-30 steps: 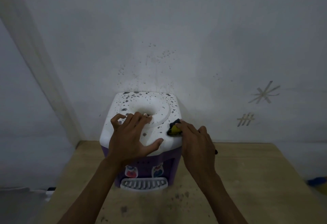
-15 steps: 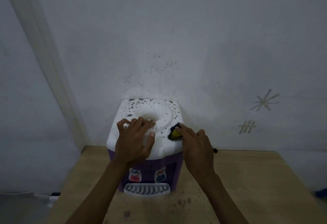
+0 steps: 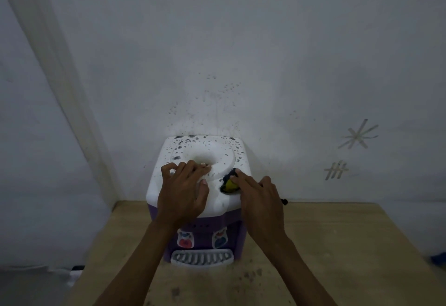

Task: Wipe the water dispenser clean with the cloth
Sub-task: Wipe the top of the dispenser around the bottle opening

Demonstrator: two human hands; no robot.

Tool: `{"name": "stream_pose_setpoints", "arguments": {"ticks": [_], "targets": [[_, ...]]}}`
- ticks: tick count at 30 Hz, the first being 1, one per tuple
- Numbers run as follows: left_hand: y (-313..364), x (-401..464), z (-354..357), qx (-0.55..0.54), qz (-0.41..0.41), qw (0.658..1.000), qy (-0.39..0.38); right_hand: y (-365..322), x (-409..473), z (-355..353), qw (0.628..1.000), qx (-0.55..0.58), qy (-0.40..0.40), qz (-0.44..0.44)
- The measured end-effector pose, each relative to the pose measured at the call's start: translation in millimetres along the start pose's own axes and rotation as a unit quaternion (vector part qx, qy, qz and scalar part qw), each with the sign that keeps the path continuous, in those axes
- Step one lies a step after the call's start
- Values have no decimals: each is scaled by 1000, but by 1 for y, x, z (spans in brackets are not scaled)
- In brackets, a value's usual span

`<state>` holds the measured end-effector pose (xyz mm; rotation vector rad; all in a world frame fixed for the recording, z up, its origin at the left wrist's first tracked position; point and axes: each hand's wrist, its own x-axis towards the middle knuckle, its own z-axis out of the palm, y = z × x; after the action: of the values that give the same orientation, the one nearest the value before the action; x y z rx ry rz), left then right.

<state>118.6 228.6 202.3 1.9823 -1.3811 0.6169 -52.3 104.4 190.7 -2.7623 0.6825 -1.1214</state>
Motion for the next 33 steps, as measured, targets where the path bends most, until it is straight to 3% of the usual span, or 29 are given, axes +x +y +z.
{"name": "stream_pose_setpoints", "arguments": {"ticks": [3, 11, 18, 25, 33], "targets": [[0, 0, 0, 0, 1, 1000, -1, 4, -14, -9, 1000, -18, -9, -20], [-2, 0, -1, -14, -2, 1000, -1, -6, 16, 2, 998, -47, 18, 35], [-2, 0, -1, -19, 4, 1000, 6, -6, -8, 1, 997, -76, 4, -29], [-2, -1, 0, -18, -6, 1000, -9, -27, 13, 6, 997, -55, 26, 48], [-2, 0, -2, -13, -6, 1000, -14, 5, -8, -9, 997, -43, -19, -55]]}}
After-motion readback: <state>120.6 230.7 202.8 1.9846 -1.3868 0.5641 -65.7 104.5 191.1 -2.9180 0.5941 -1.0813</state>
